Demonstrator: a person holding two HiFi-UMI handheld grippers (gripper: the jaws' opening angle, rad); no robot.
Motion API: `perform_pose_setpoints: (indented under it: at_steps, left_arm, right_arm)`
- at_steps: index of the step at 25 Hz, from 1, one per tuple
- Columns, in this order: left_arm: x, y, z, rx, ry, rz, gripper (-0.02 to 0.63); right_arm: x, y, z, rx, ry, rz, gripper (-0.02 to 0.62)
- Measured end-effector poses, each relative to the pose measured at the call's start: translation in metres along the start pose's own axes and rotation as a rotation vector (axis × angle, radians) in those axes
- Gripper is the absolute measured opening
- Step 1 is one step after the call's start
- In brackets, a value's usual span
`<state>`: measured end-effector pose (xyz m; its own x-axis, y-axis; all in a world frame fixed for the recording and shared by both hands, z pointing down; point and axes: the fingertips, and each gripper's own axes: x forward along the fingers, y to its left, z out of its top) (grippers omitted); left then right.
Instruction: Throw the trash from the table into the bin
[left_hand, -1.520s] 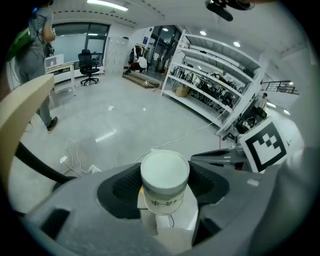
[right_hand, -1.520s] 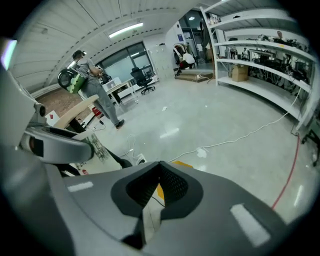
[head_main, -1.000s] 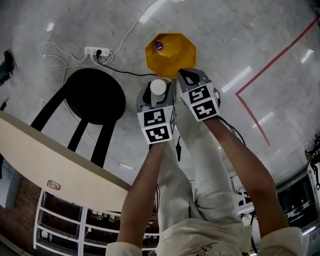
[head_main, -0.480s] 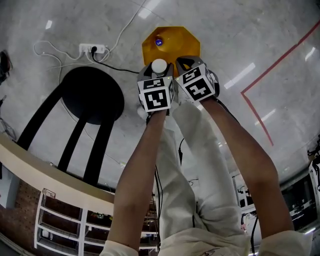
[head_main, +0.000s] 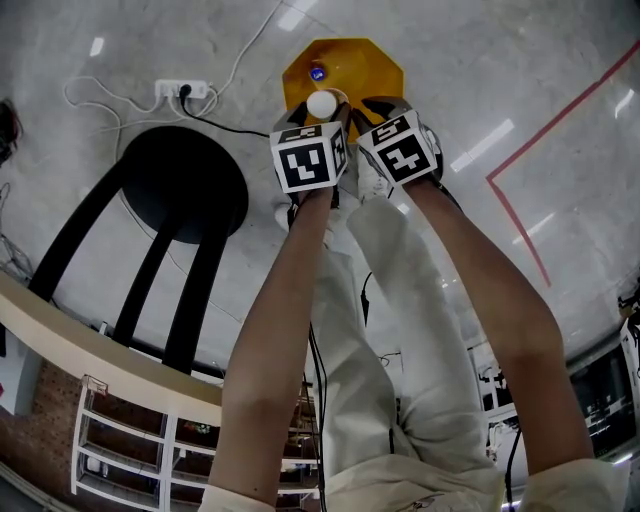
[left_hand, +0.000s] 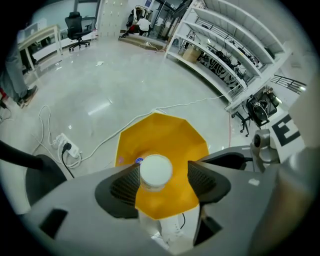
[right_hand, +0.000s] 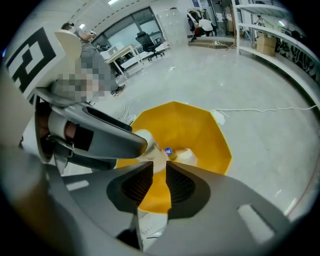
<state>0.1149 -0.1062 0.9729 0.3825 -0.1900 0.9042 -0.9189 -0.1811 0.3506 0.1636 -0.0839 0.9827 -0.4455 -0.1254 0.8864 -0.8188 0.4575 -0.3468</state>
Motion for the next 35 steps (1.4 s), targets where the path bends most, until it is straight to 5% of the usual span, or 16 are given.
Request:
perform_pose_setpoints:
  at_steps: [18,21,26,30,35]
  left_arm:
    - [-0.030,-0.015,-0.012,0.014,0.035,-0.007,0.330]
    - [-0.046,-0.018,-0.009,0.044,0.043,-0.001,0.224]
    - [-0.088,-0.034,-0.010,0.218,0.079,0.024,0.016]
    - [-0.140,-0.042,-0.014,0.159,0.071,0.027,0.008]
    - [-0.203,-0.062,-0.005,0.106,0.022,0.027,0.008]
  right_arm:
    - [-0.034,0.008,0.001,0.012,-0.017,-0.019,0.089]
    - [-0.047,0.010,0.008,0.031,-0.034,-0.022,0.087]
    - [-0.089,0.016,0.022,0.040,-0.066,-0.051,0.006]
    - [-0.128,0.034,0.036,-0.026,-0.082,-0.028,0.006]
    - [-0.184,0.054,0.052,-0.230,-0.096,0.000,0.006]
